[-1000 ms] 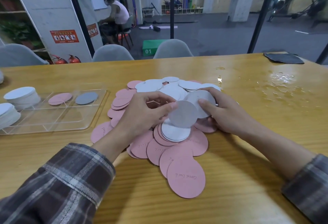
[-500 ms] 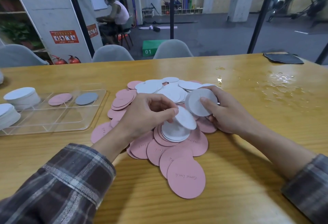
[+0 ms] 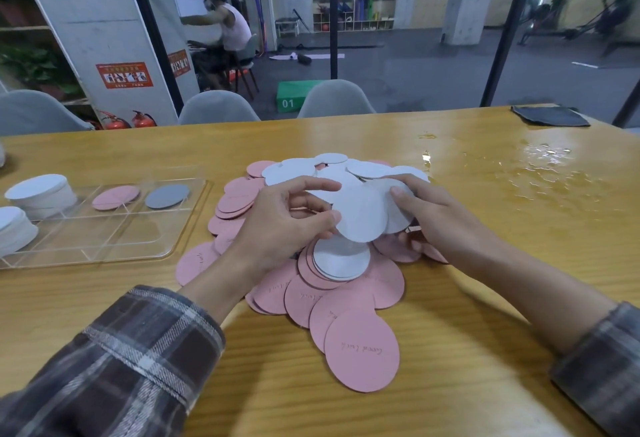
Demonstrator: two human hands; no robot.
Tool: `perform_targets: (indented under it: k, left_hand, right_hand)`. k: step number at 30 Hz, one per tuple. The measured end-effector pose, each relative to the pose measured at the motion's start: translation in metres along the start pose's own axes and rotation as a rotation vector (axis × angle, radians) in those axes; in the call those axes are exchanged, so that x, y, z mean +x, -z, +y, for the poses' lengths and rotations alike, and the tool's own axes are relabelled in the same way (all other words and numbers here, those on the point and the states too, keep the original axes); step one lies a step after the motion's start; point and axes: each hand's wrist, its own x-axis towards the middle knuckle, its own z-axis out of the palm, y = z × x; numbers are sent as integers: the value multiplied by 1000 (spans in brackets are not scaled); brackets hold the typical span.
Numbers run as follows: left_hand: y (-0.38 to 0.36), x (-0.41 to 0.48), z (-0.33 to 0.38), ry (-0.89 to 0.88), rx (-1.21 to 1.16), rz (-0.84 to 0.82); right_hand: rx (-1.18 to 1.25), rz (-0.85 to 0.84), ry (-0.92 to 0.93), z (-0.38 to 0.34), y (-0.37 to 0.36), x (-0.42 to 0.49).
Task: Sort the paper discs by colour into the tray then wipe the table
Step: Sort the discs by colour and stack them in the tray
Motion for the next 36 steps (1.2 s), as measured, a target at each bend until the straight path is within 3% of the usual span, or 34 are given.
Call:
perform_targets:
  k: [7, 17, 26, 30, 33, 36]
  left_hand:
    - [-16, -3, -3, 13, -49, 12]
    - [-22, -5, -8, -69, 67, 23]
    - [-19, -4, -4, -15, -2, -2]
    - [-5, 0, -6, -113, 349, 40]
    - [6, 1, -9, -156, 684, -75]
    - [12, 3, -9, -132, 696, -165]
  right_hand:
    - [217, -79, -115, -9, -11, -5]
    - [53, -134, 17, -9, -15, -10]
    - [20, -123, 24, -7, -14, -9]
    - [-102, -37, 75, -6, -11, -8]
    - [-165, -12, 89, -5, -8, -7]
    - [-151, -33, 71, -4, -7, -5]
